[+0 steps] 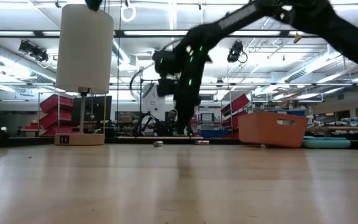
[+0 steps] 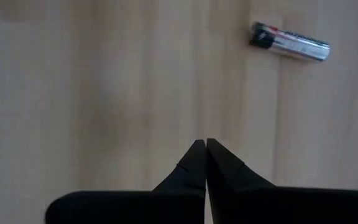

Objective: Sort batteries
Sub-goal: Put the silver battery into the yellow bin

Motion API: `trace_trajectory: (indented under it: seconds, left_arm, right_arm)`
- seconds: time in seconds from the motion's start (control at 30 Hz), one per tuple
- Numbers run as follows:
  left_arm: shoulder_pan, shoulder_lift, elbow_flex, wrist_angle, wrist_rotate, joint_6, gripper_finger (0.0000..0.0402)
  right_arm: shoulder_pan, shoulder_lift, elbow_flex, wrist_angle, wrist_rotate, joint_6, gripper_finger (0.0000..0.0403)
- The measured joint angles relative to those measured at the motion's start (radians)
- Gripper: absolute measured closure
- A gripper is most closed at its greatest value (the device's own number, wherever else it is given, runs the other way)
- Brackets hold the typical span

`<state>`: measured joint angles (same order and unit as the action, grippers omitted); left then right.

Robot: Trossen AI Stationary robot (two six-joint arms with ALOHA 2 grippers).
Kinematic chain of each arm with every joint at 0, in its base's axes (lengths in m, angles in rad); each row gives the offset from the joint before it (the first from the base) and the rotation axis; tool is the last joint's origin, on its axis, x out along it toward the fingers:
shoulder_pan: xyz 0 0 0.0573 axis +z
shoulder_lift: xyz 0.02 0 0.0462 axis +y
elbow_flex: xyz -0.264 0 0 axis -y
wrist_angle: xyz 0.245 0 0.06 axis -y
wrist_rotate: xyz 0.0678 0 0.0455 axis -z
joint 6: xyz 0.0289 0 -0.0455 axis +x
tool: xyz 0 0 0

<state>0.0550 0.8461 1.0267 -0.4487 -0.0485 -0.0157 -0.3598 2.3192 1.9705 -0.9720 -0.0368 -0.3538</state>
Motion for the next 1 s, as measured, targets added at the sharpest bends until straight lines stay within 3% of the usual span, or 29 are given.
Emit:
trace_trajectory:
  seconds: [0.17, 0.37, 0.47, 0.6, 0.77, 1.0]
  left_arm:
    - [-0.044, 0.090, 0.000, -0.131, -0.160, -0.077, 0.0402]
    - [-0.091, 0.226, -0.001, -0.287, -0.342, -0.219, 0.0402]
    - [-0.096, 0.317, -0.021, -0.261, -0.396, -0.257, 0.0402]
    - [-0.058, 0.456, -0.097, -0.135, -0.397, -0.256, 0.0402]
    - [0.057, 0.599, -0.147, 0.034, -0.380, -0.250, 0.0402]
    - [0.300, 0.720, -0.148, 0.203, -0.174, -0.175, 0.0402]
  right_arm:
    - [0.010, -0.188, -0.084, -0.004, -0.085, -0.016, 0.0403]
    - [0.033, -0.484, -0.377, 0.187, -0.084, 0.071, 0.0403]
    - [0.043, -0.621, -0.533, 0.306, -0.034, 0.130, 0.0403]
    - [0.074, -0.737, -0.685, 0.424, -0.008, 0.173, 0.0403]
    - [0.095, -0.799, -0.739, 0.462, 0.006, 0.184, 0.0403]
    - [0.122, -0.808, -0.739, 0.504, 0.022, 0.226, 0.0403]
